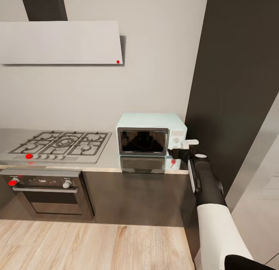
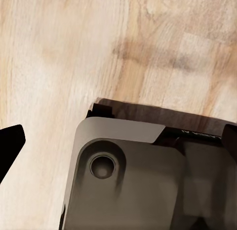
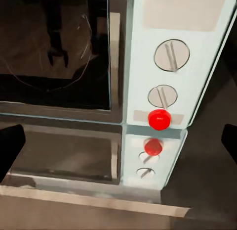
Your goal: In the kitchen, take the popcorn bag from the countertop, put it into the microwave, and heat it until the popcorn is cooked so the cooked popcorn ends up inside the bag.
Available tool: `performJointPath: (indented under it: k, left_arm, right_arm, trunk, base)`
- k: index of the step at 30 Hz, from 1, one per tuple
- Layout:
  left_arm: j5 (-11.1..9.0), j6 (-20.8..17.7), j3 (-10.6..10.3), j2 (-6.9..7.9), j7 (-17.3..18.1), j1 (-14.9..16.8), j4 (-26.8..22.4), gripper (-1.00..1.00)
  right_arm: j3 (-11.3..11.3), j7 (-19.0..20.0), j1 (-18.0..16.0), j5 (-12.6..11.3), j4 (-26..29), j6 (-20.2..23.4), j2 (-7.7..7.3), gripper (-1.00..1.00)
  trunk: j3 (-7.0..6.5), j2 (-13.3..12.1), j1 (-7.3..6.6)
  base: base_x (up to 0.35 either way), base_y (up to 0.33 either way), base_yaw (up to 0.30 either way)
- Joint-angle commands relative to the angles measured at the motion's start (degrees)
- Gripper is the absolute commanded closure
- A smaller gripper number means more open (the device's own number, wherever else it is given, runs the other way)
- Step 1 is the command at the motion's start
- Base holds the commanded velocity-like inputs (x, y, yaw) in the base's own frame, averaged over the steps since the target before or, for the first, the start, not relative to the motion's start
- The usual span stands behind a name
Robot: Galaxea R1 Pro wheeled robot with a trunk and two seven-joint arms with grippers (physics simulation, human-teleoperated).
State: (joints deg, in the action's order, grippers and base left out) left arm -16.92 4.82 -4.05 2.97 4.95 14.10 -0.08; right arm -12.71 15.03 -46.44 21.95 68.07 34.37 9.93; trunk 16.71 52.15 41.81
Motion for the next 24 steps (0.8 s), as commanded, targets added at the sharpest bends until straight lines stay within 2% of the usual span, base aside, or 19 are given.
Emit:
performJointPath:
  k: [1,3,6,7,10,13,14,17,24]
  left_arm:
    - [-0.57,0.19,-0.43,0.01,0.24,0.05,0.08,-1.00]
    - [-0.57,0.19,-0.43,0.01,0.26,0.05,0.08,-1.00]
    - [-0.57,0.19,-0.43,0.01,0.29,0.05,0.08,-1.00]
    - [-0.53,0.19,-0.43,0.01,0.29,0.05,0.08,-1.00]
    - [-0.56,0.19,-0.43,0.01,0.26,0.05,0.08,-1.00]
    - [-0.57,0.19,-0.43,0.01,0.24,0.05,0.08,-1.00]
    - [-0.62,0.19,-0.43,0.01,0.24,0.05,0.08,-1.00]
    - [-0.66,0.19,-0.43,0.01,0.23,0.05,0.08,-1.00]
    - [-0.66,0.15,-0.43,0.01,0.23,0.05,0.08,-1.00]
  right_arm:
    - [-0.33,0.51,-0.14,0.08,-0.34,-0.16,0.07,-1.00]
    - [-1.34,0.46,-0.40,-1.06,-1.65,-2.66,0.07,-1.00]
    - [-3.51,-0.25,-0.47,-1.47,-2.31,-6.85,0.07,-1.00]
    - [-5.88,-2.01,-0.49,-1.63,-3.04,-8.43,0.07,-1.00]
    - [-7.19,-3.62,-0.50,-1.60,-4.20,-9.16,0.07,-1.00]
    - [-7.55,-4.11,-0.11,-1.52,-4.57,-10.88,0.07,-1.00]
    - [-7.63,-4.21,1.58,-1.49,-4.65,-13.99,0.07,-1.00]
    - [-7.67,-4.02,4.88,-1.38,-4.87,-17.18,0.07,-1.00]
    - [-7.60,-4.11,5.73,-1.05,-9.09,-18.11,0.07,-1.00]
  trunk:
    - [0.08,0.06,0.01]
    - [0.08,0.06,0.01]
    - [0.08,0.06,0.01]
    - [0.08,0.06,0.01]
    - [0.08,0.06,0.01]
    - [0.08,0.06,0.01]
    - [0.08,0.06,0.01]
    - [0.08,0.06,0.01]
    - [0.08,0.06,0.01]
  base:
    - [0.000,0.000,0.000]
    - [0.000,0.000,0.000]
    - [0.000,0.000,0.000]
    - [0.000,0.000,0.000]
    - [0.000,0.000,0.000]
    - [0.000,0.000,0.000]
    - [0.000,0.000,0.000]
    - [0.000,0.000,0.000]
    - [0.000,0.000,0.000]
